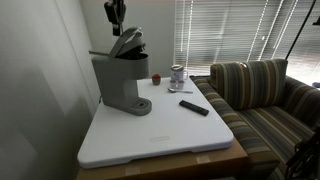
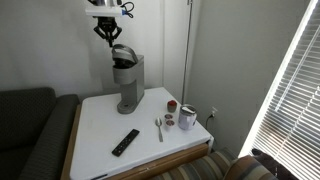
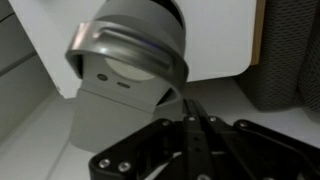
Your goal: Push the lid of the coffee machine downwards
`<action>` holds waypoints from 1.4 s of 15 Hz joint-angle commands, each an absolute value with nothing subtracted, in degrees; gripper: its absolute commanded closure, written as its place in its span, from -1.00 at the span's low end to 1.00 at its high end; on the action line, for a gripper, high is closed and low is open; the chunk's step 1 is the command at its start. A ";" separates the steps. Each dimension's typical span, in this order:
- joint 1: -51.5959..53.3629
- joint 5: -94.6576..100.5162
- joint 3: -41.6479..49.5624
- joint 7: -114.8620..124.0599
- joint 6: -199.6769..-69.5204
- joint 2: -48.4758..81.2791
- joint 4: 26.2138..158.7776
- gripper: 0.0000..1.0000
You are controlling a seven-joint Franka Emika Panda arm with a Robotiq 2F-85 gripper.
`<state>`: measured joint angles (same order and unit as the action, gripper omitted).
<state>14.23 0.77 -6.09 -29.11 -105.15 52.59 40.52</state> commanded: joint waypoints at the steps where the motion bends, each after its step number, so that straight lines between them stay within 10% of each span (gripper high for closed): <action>1: 11.44 0.43 -5.88 -30.54 -103.37 50.43 37.66 1.00; 21: 8.09 0.76 -6.14 -38.58 -87.02 48.20 30.82 1.00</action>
